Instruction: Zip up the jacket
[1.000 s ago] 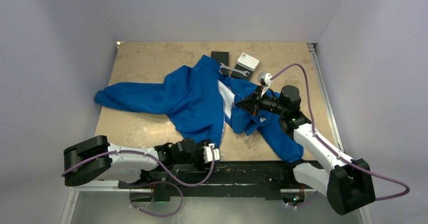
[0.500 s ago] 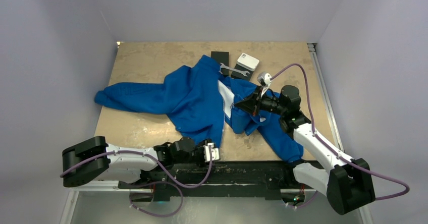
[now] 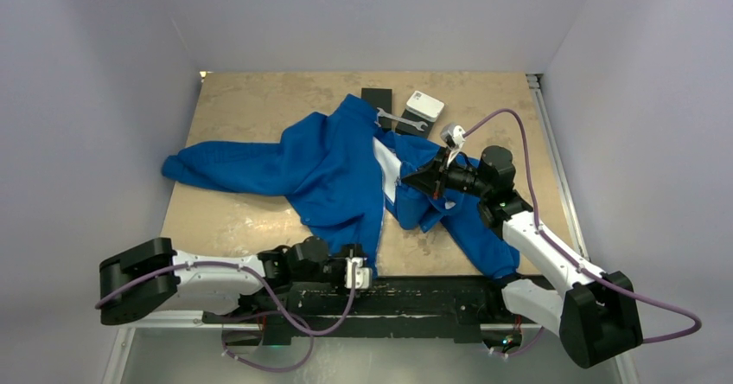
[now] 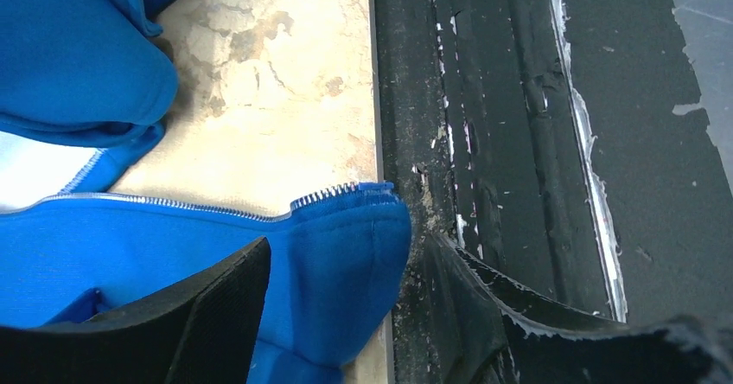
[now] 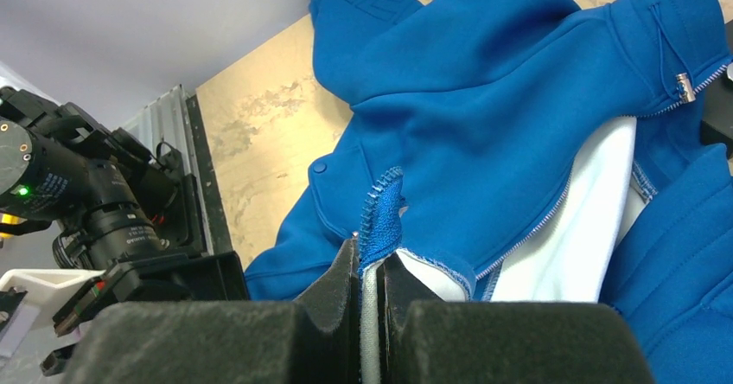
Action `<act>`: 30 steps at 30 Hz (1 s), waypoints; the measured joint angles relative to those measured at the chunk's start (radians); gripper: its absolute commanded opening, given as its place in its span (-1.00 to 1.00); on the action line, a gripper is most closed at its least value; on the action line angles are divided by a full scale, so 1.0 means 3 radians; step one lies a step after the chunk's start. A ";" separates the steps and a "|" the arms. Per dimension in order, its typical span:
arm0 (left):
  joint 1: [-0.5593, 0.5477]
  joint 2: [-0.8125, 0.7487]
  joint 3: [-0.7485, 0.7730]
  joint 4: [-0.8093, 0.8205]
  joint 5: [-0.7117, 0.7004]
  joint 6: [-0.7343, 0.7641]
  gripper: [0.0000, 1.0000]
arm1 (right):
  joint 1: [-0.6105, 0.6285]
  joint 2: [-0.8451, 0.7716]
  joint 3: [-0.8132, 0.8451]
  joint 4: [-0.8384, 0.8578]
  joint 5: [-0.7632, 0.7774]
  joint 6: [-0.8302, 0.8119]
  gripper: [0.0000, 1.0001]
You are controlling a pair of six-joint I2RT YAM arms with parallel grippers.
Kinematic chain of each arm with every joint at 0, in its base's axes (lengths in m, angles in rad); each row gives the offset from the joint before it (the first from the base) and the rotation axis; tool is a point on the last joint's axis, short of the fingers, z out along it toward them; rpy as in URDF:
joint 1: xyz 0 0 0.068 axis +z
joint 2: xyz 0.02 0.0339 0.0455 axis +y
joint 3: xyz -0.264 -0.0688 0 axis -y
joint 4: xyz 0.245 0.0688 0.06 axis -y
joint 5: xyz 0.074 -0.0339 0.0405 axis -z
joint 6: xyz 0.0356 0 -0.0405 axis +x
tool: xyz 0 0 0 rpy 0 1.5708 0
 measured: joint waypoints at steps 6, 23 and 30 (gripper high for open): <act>0.0000 -0.0354 -0.0146 -0.0046 0.0046 0.0183 0.31 | 0.0000 0.0000 -0.0001 0.0001 -0.0022 0.0011 -1.00; 0.0027 -0.0149 -0.0233 0.0170 -0.0060 0.0314 -0.15 | 0.0000 0.0000 0.0005 -0.0001 -0.0071 0.0052 -1.00; 0.0029 -0.0045 -0.0233 0.0355 -0.0083 0.0333 -0.14 | 0.0000 0.0000 0.0005 0.0000 -0.0074 0.0065 -1.00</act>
